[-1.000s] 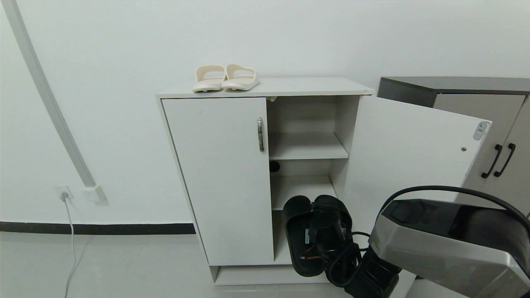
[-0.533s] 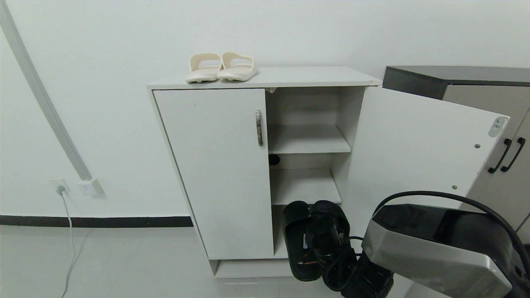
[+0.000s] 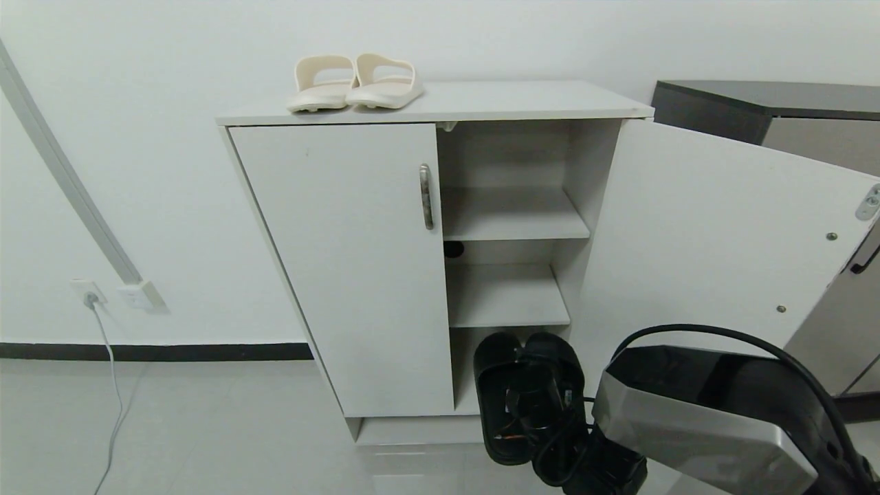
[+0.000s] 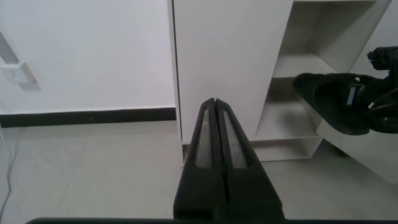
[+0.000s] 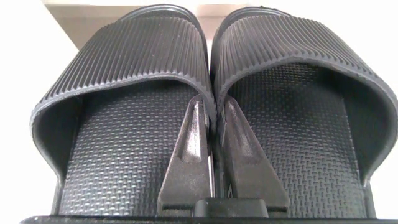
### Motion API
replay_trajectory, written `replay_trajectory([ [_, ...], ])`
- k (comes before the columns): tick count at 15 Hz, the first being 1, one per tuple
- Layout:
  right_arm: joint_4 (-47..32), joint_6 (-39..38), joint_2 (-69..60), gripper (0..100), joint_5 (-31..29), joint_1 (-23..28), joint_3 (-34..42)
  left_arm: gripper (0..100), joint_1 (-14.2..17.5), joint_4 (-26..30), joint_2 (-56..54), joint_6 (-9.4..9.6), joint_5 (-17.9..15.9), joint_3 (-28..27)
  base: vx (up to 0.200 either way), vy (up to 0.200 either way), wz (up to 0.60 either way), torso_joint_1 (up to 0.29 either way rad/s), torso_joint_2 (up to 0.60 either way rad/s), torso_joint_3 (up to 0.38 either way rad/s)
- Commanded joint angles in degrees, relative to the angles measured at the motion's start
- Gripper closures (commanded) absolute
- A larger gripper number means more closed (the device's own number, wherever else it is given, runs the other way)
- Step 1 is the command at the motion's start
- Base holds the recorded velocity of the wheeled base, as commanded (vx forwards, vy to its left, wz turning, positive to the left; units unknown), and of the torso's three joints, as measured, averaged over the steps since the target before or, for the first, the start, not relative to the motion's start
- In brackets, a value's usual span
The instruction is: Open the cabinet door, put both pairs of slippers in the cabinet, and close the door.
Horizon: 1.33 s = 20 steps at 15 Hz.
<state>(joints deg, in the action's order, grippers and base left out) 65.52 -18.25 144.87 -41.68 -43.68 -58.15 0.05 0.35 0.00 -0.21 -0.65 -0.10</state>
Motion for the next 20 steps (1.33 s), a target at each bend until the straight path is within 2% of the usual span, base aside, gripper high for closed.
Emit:
replay_trajectory([
  [1,1.9,0.3,1.8,100,0.0,0.0,-0.2,100,0.0,0.0,0.1,-0.06,0.0,0.0,0.000,0.000,0.00,0.000,0.00,0.000],
  [6,16.3,8.3,4.5,100,0.1,0.1,2.0,100,0.0,0.0,0.1,0.03,0.0,0.0,0.000,0.000,0.00,0.000,0.00,0.000],
  [13,16.2,8.4,4.7,100,0.2,0.3,1.9,100,0.0,0.0,0.1,0.03,-0.1,-0.1,0.000,0.000,0.00,0.000,0.00,0.000],
  [20,16.4,8.4,4.7,100,0.1,0.5,1.8,100,0.0,0.0,0.1,0.03,-0.1,-0.1,0.200,0.000,0.00,0.002,0.01,0.002],
])
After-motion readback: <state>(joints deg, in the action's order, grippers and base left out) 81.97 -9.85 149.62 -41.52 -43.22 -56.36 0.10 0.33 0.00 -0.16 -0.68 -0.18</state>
